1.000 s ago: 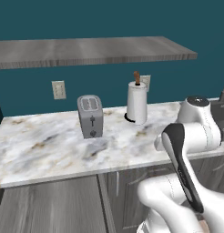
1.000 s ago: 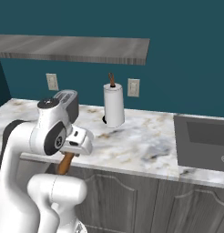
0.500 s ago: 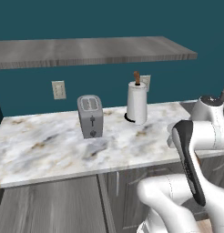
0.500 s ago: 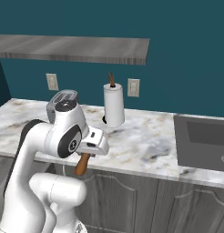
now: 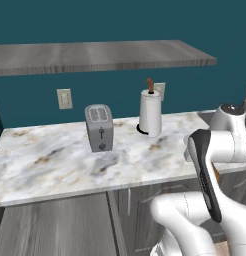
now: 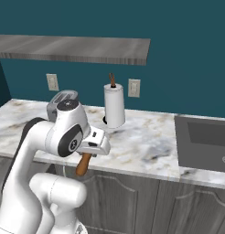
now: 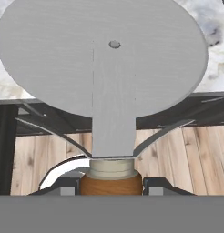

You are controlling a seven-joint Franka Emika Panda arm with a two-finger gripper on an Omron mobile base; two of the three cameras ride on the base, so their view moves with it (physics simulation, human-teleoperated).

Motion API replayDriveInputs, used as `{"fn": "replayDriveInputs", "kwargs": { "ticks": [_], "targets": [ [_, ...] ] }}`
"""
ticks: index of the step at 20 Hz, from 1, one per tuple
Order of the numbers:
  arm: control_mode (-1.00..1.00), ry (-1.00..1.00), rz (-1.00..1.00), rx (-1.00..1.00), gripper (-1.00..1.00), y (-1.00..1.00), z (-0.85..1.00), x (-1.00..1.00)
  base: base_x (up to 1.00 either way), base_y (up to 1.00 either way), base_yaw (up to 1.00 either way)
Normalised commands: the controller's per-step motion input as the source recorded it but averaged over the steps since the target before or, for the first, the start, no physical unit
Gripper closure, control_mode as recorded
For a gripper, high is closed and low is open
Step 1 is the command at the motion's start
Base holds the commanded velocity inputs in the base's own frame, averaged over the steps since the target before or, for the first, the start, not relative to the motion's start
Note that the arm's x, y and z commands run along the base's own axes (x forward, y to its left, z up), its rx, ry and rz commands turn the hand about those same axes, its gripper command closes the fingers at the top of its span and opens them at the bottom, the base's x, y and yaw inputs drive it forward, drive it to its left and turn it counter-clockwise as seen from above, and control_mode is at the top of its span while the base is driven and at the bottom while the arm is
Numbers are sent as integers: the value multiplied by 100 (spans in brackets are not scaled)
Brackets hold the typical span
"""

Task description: Take the pizza cutter from the drawer on the left and place it on the dining counter for cutting.

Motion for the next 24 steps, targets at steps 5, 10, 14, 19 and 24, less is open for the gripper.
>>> {"fn": "replayDriveInputs", "kwargs": {
  "ticks": [5, 10, 14, 19, 24],
  "targets": [
    [100, 0, 0, 0, 100, 0, 0, -4, -5, 0, 0],
    [100, 0, 0, 0, 100, 0, 0, 0, -25, -64, -9],
    [100, 0, 0, 0, 100, 0, 0, 0, -7, -100, -40],
    [100, 0, 0, 0, 100, 0, 0, 0, -3, -89, -59],
    [100, 0, 0, 0, 100, 0, 0, 0, -4, -75, -66]
  ]
}}
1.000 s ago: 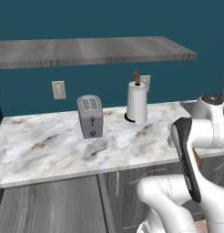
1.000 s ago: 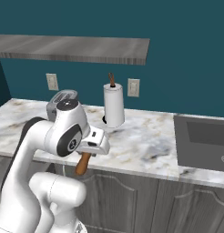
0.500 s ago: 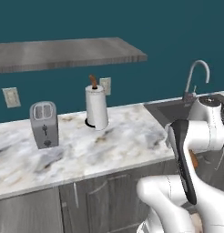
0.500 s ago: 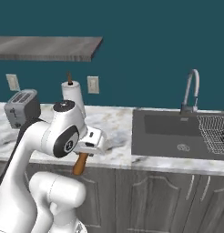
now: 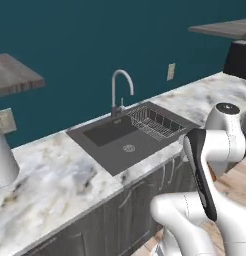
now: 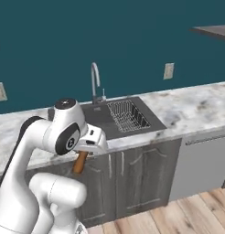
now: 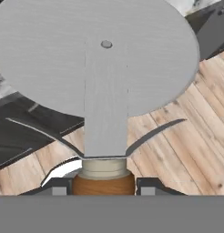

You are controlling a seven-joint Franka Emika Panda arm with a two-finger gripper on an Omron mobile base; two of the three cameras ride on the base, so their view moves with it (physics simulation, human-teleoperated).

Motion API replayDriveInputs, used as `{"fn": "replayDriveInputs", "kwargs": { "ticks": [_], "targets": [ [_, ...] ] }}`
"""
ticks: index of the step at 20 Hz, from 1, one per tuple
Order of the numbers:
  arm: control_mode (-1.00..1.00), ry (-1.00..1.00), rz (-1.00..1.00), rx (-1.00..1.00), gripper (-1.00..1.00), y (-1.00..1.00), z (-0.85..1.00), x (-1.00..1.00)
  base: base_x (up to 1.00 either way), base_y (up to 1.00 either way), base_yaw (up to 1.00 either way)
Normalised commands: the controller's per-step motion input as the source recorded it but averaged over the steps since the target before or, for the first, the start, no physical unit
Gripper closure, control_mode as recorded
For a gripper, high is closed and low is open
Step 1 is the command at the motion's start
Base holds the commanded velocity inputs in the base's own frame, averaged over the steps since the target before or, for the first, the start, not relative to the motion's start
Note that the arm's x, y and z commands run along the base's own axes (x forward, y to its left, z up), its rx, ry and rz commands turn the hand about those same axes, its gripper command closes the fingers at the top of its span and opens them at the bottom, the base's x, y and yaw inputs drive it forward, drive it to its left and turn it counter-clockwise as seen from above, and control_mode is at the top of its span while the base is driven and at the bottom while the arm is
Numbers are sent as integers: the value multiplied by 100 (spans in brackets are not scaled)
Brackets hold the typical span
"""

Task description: Take the pizza cutter from the drawer on the left and place it on the dining counter for cutting.

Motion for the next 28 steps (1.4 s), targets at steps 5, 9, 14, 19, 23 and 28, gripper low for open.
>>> {"fn": "replayDriveInputs", "kwargs": {
  "ticks": [5, 9, 14, 19, 23, 28],
  "targets": [
    [100, 0, 0, 0, 100, 0, 0, 0, -2, -76, -66],
    [100, 0, 0, 0, 100, 0, 0, 0, -2, -62, -71],
    [100, 0, 0, 0, 100, 0, 0, 0, 0, -31, -76],
    [100, 0, 0, 0, 100, 0, 0, 0, 0, -1, -84],
    [100, 0, 0, 0, 100, 0, 0, 0, 0, 0, -92],
    [100, 0, 0, 0, 100, 0, 0, 0, 0, 0, -96]
  ]
}}
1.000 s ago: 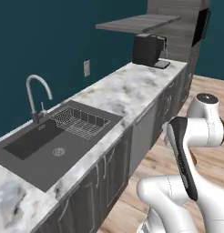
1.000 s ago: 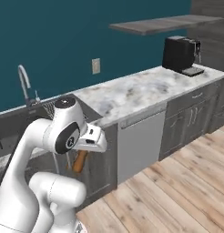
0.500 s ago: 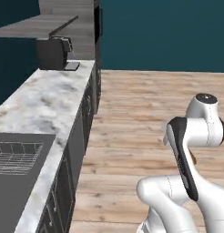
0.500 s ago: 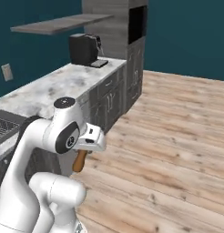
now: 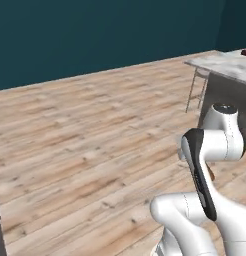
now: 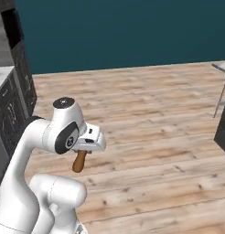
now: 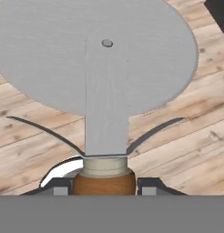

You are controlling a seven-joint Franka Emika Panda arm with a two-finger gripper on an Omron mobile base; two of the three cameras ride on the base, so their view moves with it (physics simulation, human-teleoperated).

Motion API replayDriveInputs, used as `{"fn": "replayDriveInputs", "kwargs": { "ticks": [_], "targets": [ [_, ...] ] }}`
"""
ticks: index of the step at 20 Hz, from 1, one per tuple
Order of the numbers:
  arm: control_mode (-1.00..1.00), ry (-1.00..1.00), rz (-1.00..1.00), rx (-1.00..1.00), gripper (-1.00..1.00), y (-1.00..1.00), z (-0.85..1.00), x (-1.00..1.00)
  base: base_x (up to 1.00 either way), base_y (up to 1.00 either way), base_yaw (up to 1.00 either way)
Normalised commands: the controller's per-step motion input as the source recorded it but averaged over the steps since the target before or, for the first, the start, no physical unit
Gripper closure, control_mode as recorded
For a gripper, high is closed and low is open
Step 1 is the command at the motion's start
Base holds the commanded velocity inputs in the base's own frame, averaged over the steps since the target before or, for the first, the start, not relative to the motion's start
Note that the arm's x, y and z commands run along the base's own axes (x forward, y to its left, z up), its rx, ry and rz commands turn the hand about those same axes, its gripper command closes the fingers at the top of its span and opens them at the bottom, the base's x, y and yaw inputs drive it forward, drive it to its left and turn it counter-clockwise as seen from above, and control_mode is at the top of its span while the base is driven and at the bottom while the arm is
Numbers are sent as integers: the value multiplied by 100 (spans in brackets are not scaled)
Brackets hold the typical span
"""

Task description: Take the pizza cutter from the drawer on the left and place it on the dining counter for cutting.

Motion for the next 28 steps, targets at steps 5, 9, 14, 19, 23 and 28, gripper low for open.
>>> {"fn": "replayDriveInputs", "kwargs": {
  "ticks": [5, 9, 14, 19, 23, 28],
  "targets": [
    [100, 0, 0, 0, 100, 0, 0, 0, 0, 6, -95],
    [100, 0, 0, 0, 100, 0, 0, 0, 0, 15, -93],
    [100, 0, 0, 0, 100, 0, 0, 0, 30, 44, -81],
    [100, 0, 0, 0, 100, 0, 0, 0, 80, 81, -55],
    [100, 0, 0, 0, 100, 0, 0, 0, 100, 77, -35],
    [100, 0, 0, 0, 100, 0, 0, 0, 100, 76, -29]
  ]
}}
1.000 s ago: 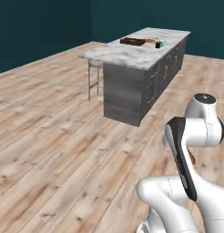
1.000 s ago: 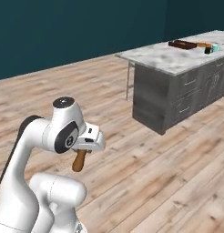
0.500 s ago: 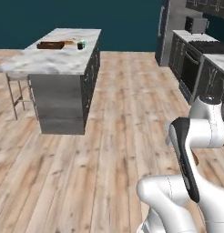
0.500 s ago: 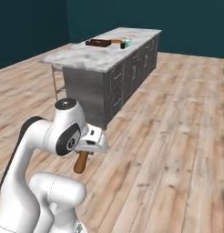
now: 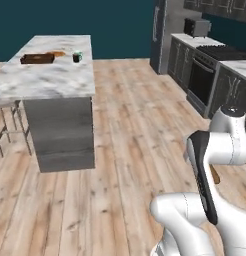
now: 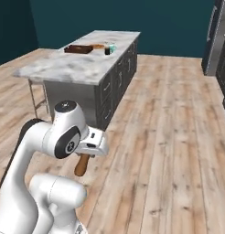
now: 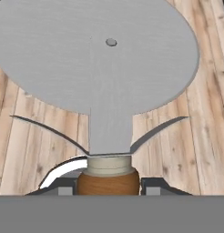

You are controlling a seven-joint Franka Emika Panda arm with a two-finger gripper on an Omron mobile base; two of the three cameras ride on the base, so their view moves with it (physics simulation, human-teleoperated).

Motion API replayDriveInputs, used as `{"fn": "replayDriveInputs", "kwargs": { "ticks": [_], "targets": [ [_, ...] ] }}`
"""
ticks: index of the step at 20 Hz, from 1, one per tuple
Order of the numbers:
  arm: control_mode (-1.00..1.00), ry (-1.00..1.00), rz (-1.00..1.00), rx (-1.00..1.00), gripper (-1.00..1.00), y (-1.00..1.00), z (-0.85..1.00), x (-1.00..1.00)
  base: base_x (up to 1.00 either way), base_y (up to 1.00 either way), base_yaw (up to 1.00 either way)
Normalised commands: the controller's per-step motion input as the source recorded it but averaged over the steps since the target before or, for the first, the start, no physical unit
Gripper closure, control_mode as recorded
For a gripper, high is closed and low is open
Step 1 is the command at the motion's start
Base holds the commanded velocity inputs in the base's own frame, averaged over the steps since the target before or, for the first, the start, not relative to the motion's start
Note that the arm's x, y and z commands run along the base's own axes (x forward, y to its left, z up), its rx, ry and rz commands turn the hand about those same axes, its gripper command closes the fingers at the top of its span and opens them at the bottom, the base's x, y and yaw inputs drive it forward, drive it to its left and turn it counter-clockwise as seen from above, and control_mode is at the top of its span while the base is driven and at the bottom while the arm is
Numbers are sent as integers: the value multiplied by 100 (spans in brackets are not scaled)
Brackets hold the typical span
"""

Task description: Take the pizza cutter from the drawer on the left and place it on the dining counter for cutting.

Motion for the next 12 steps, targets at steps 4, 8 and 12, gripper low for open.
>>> {"fn": "replayDriveInputs", "kwargs": {
  "ticks": [4, 8, 12],
  "targets": [
    [100, 0, 0, 0, 100, 0, 0, 0, 100, 22, -21],
    [100, 0, 0, 0, 100, 0, 0, 0, 100, -25, -7],
    [100, 0, 0, 0, 100, 0, 0, 0, 100, -43, -5]
  ]
}}
